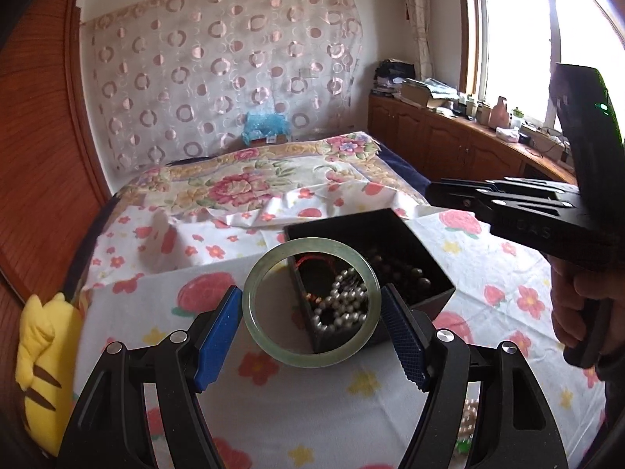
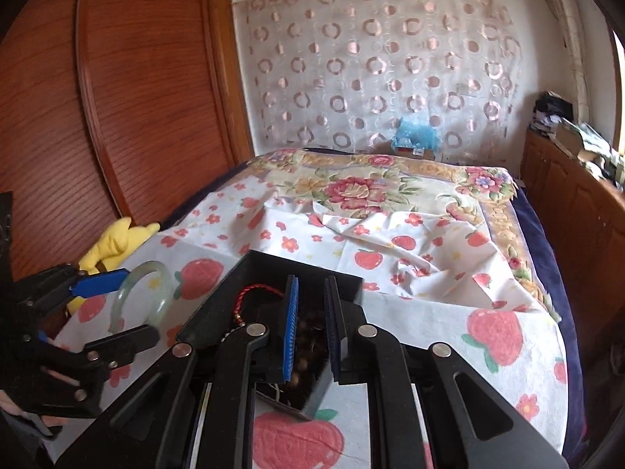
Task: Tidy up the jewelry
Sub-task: 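Lower the jade bangle into the box with the left gripper while the right gripper drops the beads in, then open the left gripper and move both tools back to the remaining jewelry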
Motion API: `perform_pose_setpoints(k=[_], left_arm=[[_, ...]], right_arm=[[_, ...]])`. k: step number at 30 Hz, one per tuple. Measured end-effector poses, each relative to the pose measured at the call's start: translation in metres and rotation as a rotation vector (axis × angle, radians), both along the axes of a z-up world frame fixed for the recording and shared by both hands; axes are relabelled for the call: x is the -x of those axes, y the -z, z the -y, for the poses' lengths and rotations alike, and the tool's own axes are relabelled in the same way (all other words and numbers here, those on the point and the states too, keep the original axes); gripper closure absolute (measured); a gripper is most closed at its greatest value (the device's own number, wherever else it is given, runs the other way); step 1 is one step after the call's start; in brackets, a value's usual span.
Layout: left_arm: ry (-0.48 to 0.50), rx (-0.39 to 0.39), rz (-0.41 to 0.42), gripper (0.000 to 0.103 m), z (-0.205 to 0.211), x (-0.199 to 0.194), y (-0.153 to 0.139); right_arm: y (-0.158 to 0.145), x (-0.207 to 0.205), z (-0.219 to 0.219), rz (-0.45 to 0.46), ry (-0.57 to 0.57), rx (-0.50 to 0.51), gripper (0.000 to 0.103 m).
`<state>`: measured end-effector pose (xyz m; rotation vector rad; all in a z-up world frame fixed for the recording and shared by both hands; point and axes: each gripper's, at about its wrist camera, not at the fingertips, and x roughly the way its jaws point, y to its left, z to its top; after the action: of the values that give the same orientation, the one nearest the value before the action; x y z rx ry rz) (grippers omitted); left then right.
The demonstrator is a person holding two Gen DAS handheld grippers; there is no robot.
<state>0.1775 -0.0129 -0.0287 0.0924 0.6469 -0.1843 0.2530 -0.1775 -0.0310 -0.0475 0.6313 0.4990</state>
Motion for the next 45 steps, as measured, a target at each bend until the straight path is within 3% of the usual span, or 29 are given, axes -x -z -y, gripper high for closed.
perform_pose_setpoints(k=[13,23,26,34,45], left_arm=[[0.015,-0.087,-0.044,0.034,0.037,-0.043,0.017],[0.015,-0.119,-0.060,0.033,0.052,-0.060,0.025],[0.021,-0.110,-0.043,0.027,0.052,-0.054,0.022],[0.044,-0.086,-0.045,0.027,0.044,-0.023,0.019],[0.068,-0.038,-0.058,0.027,0.018,0.045,0.027]], right_arm=[[0.021,0.035,0.055,-0.001,0.040,0.004,0.088],[0.031,0.051,0.073,-0.007,0.041,0.012,0.088],[0.031,0.052,0.074,-0.006,0.039,0.006,0.088],[0.033,0.082,0.070,-0.006,0.022,-0.003,0.088],[0.055,0.125,0.048,-0.055,-0.042,0.065,0.088]])
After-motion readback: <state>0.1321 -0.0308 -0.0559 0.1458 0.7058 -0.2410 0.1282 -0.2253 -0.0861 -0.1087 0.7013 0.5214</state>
